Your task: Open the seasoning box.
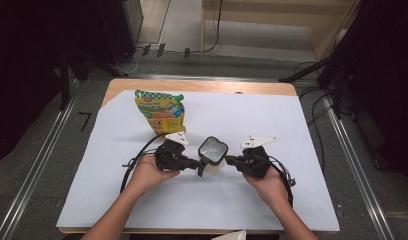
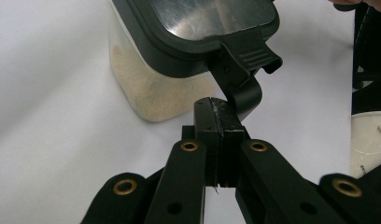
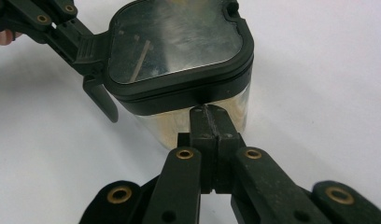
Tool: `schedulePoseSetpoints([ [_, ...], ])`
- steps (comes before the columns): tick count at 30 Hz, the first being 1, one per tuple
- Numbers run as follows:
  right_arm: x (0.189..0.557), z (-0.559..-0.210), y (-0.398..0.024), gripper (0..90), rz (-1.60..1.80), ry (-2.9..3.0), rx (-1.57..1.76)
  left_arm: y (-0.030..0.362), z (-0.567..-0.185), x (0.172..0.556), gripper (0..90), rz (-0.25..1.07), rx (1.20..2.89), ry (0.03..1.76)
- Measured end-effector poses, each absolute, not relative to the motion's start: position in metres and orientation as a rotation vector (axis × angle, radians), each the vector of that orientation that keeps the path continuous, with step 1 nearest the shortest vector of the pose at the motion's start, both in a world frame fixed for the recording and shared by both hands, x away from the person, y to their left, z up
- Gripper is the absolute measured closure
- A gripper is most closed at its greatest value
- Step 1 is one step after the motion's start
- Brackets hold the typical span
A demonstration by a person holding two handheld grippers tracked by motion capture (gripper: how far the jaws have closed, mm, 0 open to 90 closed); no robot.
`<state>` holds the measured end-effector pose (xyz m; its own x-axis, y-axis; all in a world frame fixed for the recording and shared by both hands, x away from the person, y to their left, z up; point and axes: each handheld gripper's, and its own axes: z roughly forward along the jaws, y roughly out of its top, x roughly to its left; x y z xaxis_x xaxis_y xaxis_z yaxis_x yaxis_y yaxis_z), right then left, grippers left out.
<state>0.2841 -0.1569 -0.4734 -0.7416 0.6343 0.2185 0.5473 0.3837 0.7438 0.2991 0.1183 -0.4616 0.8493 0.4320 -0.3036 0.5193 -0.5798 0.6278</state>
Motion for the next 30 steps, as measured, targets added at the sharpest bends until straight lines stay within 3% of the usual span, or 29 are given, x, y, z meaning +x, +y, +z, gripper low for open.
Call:
schedulePoseSetpoints([
  [30, 0.299, -0.477, -0.161, 90.0, 1.245, 2.453, 1.166, 0.073, -0.47, 0.283, 90.0, -0.199, 2.239, 0.631],
])
